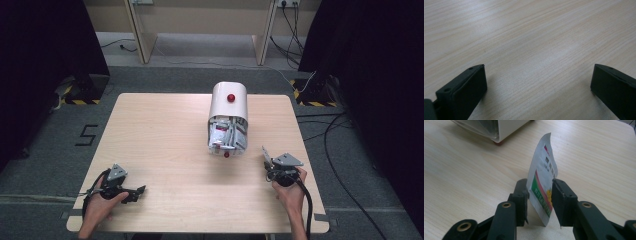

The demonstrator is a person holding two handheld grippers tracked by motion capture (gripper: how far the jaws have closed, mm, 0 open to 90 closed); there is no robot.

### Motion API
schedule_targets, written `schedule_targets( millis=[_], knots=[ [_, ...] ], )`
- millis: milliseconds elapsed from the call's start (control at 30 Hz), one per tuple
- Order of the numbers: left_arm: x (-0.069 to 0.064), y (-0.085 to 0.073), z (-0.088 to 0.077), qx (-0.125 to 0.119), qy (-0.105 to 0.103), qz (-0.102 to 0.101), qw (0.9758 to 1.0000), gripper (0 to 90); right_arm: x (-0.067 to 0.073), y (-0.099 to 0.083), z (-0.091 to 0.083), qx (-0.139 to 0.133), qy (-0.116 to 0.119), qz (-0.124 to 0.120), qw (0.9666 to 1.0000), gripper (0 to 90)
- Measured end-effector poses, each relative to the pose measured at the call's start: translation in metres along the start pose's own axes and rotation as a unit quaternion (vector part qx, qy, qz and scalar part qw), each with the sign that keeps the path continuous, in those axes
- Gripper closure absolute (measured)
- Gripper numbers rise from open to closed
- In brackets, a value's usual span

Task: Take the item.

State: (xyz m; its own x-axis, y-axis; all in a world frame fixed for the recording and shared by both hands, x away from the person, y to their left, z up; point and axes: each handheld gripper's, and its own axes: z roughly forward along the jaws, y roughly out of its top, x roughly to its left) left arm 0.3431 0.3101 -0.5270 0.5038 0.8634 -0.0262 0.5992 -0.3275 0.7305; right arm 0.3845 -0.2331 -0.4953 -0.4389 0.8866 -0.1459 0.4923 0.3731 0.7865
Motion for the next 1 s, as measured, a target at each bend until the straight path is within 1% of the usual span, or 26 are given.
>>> schedule_targets(
  millis=[167,267,433,600,800,867,900,967,1000],
  knots=[
    [0.0000,0.0000,0.0000,0.000,0.000,0.000,1.0000,0.0,0.0024,-0.0001,0.0028,-0.003,0.008,0.009,0.9999,62.1],
    [0.0000,0.0000,0.0000,0.000,0.000,0.000,1.0000,0.0,0.0027,-0.0002,0.0038,0.000,0.010,0.008,0.9999,61.0],
    [0.0000,0.0000,0.0000,0.000,0.000,0.000,1.0000,0.0,0.0038,-0.0007,0.0059,0.001,0.015,0.012,0.9998,57.8],
    [0.0000,0.0000,0.0000,0.000,0.000,0.000,1.0000,0.0,0.0045,-0.0004,0.0063,0.002,0.019,0.013,0.9997,57.1],
    [0.0000,0.0000,0.0000,0.000,0.000,0.000,1.0000,0.0,0.0048,0.0002,0.0055,-0.001,0.024,0.020,0.9995,55.8],
    [0.0000,0.0000,0.0000,0.000,0.000,0.000,1.0000,0.0,0.0051,0.0008,0.0052,-0.005,0.026,0.024,0.9994,54.0],
    [0.0000,0.0000,0.0000,0.000,0.000,0.000,1.0000,0.0,0.0056,0.0015,0.0046,-0.006,0.029,0.030,0.9991,51.4],
    [0.0000,0.0000,0.0000,0.000,0.000,0.000,1.0000,0.0,0.0057,0.0017,0.0044,-0.007,0.030,0.033,0.9990,50.2],
    [0.0000,0.0000,0.0000,0.000,0.000,0.000,1.0000,0.0,0.0062,0.0023,0.0038,-0.008,0.032,0.045,0.9985,45.7]
  ],
)
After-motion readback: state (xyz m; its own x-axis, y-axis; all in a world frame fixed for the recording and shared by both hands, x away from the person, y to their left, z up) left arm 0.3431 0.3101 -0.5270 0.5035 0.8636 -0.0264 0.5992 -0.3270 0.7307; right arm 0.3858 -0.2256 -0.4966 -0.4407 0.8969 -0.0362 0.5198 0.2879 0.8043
